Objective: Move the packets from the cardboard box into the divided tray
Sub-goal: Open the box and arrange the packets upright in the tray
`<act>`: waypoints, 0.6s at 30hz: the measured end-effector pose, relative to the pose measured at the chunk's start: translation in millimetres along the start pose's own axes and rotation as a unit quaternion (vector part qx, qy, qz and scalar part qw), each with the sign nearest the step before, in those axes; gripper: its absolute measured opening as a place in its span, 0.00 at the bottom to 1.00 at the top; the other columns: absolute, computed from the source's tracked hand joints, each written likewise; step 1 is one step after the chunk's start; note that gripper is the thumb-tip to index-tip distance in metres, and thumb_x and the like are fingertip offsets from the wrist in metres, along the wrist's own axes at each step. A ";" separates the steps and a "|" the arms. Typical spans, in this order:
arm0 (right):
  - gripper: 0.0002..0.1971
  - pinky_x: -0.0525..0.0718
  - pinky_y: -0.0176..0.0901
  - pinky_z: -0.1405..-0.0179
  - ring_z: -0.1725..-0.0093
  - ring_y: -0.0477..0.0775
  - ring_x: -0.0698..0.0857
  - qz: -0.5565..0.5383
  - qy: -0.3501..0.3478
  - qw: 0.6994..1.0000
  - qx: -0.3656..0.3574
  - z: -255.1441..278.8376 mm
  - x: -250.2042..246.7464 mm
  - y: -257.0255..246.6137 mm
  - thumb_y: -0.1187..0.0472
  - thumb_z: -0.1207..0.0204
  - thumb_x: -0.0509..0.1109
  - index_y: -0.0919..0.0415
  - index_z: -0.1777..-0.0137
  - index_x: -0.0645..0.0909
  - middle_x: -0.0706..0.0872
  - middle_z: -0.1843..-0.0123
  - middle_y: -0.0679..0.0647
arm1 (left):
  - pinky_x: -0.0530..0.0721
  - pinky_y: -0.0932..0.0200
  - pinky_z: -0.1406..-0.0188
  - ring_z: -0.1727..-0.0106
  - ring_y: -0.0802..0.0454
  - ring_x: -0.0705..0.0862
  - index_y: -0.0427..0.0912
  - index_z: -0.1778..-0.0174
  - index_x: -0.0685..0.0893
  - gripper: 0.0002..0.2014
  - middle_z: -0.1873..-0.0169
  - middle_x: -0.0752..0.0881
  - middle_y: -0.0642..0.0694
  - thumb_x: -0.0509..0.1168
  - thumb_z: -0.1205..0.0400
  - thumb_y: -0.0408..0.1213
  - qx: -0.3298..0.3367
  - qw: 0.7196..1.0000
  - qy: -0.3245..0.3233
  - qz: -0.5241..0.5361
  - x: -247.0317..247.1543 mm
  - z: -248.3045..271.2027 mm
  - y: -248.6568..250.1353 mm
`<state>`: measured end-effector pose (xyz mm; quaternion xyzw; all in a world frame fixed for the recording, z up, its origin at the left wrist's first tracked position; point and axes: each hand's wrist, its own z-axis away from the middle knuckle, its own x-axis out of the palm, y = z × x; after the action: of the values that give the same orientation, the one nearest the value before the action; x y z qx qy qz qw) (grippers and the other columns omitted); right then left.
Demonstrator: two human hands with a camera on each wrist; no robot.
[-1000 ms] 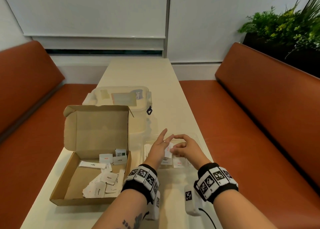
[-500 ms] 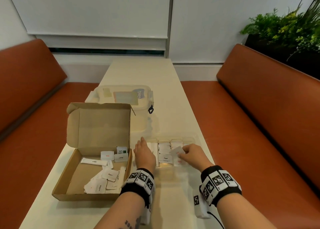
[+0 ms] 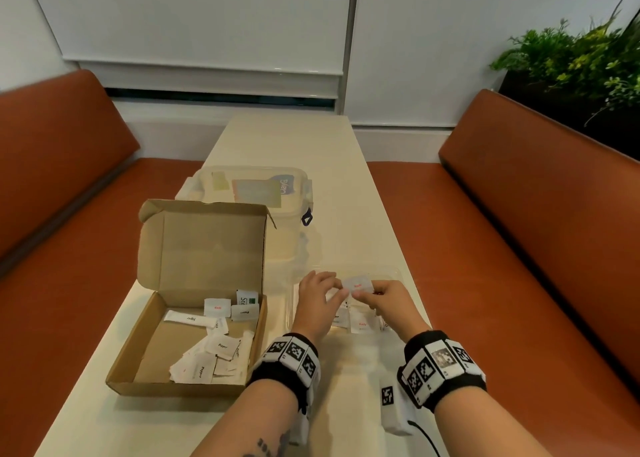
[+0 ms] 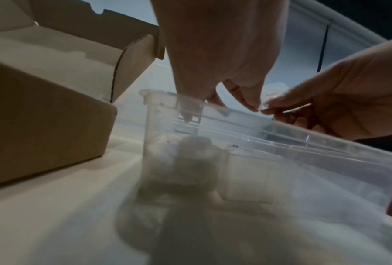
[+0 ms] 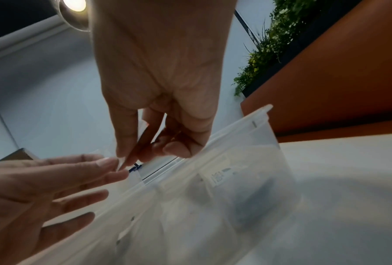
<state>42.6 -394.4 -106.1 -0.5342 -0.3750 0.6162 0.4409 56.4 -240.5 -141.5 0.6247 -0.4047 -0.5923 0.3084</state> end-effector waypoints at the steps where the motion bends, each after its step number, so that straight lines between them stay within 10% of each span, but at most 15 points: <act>1: 0.08 0.75 0.25 0.69 0.65 0.38 0.84 0.014 0.003 1.000 -0.004 -0.5 -0.5 -0.6 0.59 0.27 0.76 0.56 0.49 0.88 0.88 0.65 0.40 | 0.57 0.67 0.35 0.26 0.50 0.64 0.42 0.51 0.85 0.08 0.37 0.79 0.49 0.67 0.19 0.42 0.007 1.000 0.001 -0.006 0.5 -1.0 0.2; 4: 0.13 0.74 0.27 0.62 0.60 0.42 0.80 0.095 0.037 0.994 -0.028 -3.8 -4.4 -3.1 0.56 0.29 0.77 0.51 0.44 0.85 0.84 0.54 0.44 | 0.60 0.68 0.39 0.32 0.51 0.68 0.40 0.52 0.85 0.09 0.44 0.80 0.49 0.67 0.18 0.43 0.024 0.999 -0.020 -0.038 0.1 -2.3 1.9; 9: 0.01 0.82 0.36 0.59 0.59 0.48 0.84 0.230 0.003 0.973 -0.017 -9.2 -7.9 -2.3 0.62 0.29 0.75 0.56 0.60 0.87 0.88 0.62 0.49 | 0.58 0.65 0.30 0.26 0.49 0.66 0.42 0.44 0.84 0.10 0.37 0.78 0.47 0.66 0.18 0.41 0.020 0.997 -0.015 -0.075 -4.0 -0.2 3.2; 13: 0.05 0.82 0.41 0.60 0.64 0.48 0.84 0.292 -0.015 0.956 0.030 -7.6 -5.0 13.4 0.61 0.33 0.79 0.55 0.65 0.85 0.86 0.66 0.48 | 0.40 0.51 0.18 0.16 0.46 0.47 0.43 0.19 0.61 0.28 0.18 0.56 0.44 0.56 0.16 0.29 -0.060 0.972 0.038 -0.222 -12.8 -0.7 -2.3; 18: 0.04 0.72 0.33 0.69 0.63 0.44 0.80 0.332 0.002 0.943 0.034 -6.5 4.8 28.2 0.59 0.35 0.81 0.56 0.63 0.89 0.83 0.65 0.45 | 0.49 0.53 0.17 0.16 0.44 0.45 0.39 0.16 0.45 0.36 0.16 0.44 0.42 0.49 0.19 0.16 -0.131 0.971 0.034 -0.196 -16.0 4.7 -6.7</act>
<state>44.7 -399.2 -134.9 -0.6145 -0.1538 0.7388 0.2299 53.2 -223.0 -140.0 0.6659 -0.1823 -0.6674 0.2793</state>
